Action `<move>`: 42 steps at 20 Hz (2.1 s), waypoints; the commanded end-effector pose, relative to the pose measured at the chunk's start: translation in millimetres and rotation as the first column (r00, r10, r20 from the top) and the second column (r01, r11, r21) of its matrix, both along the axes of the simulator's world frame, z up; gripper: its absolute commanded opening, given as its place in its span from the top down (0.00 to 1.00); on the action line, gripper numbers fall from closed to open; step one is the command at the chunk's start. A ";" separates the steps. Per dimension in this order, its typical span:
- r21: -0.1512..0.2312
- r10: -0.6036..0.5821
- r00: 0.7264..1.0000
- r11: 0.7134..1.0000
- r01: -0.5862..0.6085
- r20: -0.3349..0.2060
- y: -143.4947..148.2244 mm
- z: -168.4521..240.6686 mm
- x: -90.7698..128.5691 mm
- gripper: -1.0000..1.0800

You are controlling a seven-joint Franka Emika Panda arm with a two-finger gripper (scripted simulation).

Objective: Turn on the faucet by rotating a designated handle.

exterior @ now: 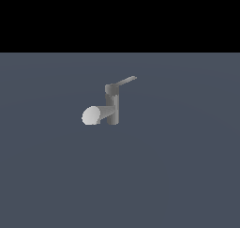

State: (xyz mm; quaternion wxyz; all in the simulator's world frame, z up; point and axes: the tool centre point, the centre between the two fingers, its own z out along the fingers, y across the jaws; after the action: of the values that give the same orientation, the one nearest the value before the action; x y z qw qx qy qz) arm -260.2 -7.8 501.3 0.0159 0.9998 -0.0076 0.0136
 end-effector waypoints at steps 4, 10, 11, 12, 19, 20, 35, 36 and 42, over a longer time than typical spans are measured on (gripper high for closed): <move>0.009 0.003 1.000 1.000 -0.003 0.006 1.0 1.5 0.9 1.00; 0.047 0.016 0.999 0.999 -0.018 0.030 4.8 8.0 3.7 1.00; 0.047 0.016 0.999 0.999 -0.018 0.030 4.8 8.0 3.7 1.00; 0.046 0.016 0.999 0.999 -0.017 0.029 4.7 7.8 3.6 1.00; 0.066 -0.020 1.000 0.998 0.019 0.024 4.9 5.0 15.1 1.00; 0.071 -0.030 0.999 0.997 0.028 0.023 4.9 4.2 18.2 1.00; 0.183 -0.336 0.940 0.922 0.341 -0.061 4.0 -33.0 109.5 1.00; 0.187 -0.363 0.929 0.910 0.370 -0.070 3.8 -37.5 117.4 1.00; 0.196 -0.524 0.843 0.819 0.539 -0.126 1.3 -69.1 163.4 1.00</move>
State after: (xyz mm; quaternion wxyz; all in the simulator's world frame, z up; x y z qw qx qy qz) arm -108.4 -5.8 440.9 -0.0907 0.9602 -0.2633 -0.0209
